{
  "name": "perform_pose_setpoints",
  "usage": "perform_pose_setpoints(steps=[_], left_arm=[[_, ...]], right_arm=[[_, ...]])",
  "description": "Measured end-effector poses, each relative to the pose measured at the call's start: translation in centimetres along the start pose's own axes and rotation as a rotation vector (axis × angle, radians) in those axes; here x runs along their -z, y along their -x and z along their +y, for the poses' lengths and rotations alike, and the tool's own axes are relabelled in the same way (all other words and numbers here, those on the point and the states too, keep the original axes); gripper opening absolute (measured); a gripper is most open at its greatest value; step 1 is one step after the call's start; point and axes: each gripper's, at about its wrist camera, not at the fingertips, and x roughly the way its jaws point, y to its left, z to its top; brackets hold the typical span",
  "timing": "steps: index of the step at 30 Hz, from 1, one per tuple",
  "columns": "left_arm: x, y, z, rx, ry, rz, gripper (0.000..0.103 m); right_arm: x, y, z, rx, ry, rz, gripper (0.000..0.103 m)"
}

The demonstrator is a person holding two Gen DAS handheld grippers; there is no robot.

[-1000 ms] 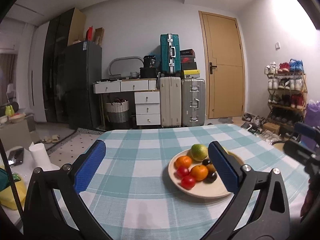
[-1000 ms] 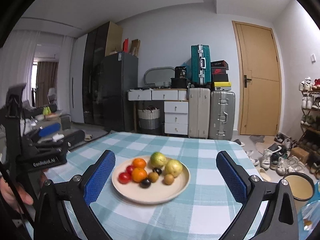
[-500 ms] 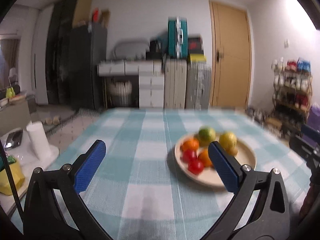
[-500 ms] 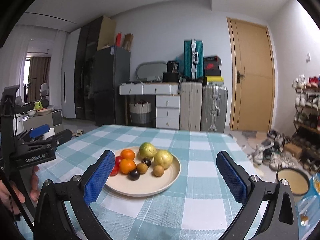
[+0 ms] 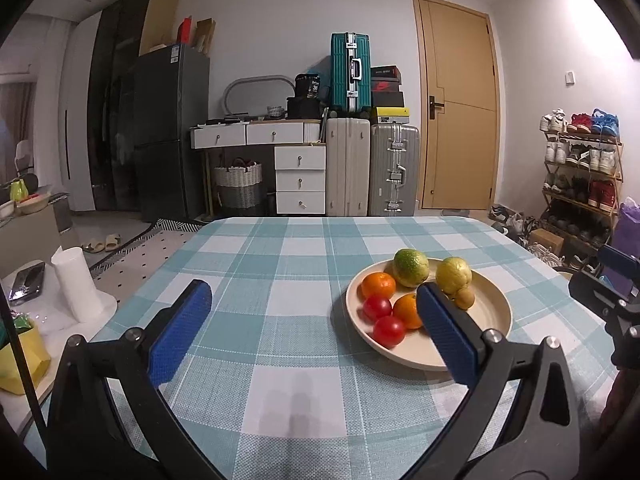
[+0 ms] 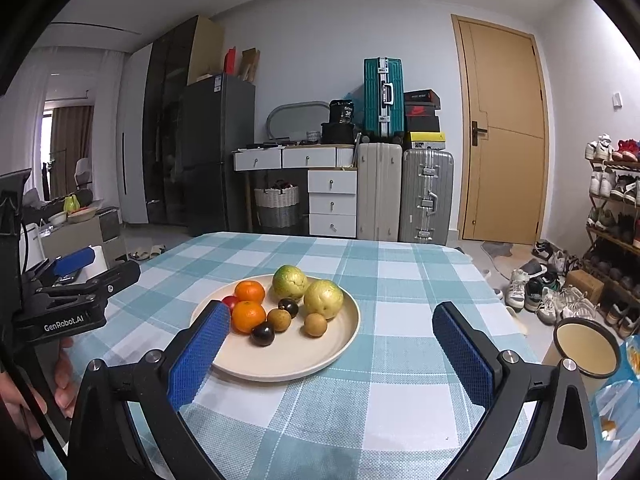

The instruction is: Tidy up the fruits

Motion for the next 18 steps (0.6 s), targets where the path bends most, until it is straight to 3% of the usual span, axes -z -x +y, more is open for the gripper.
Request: perform_pose_setpoints(steps=[18], left_arm=[[0.02, 0.02, -0.03, 0.0, 0.0, -0.001, 0.102]], right_arm=[[0.0, -0.04, 0.01, 0.0, 0.001, 0.001, 0.103]])
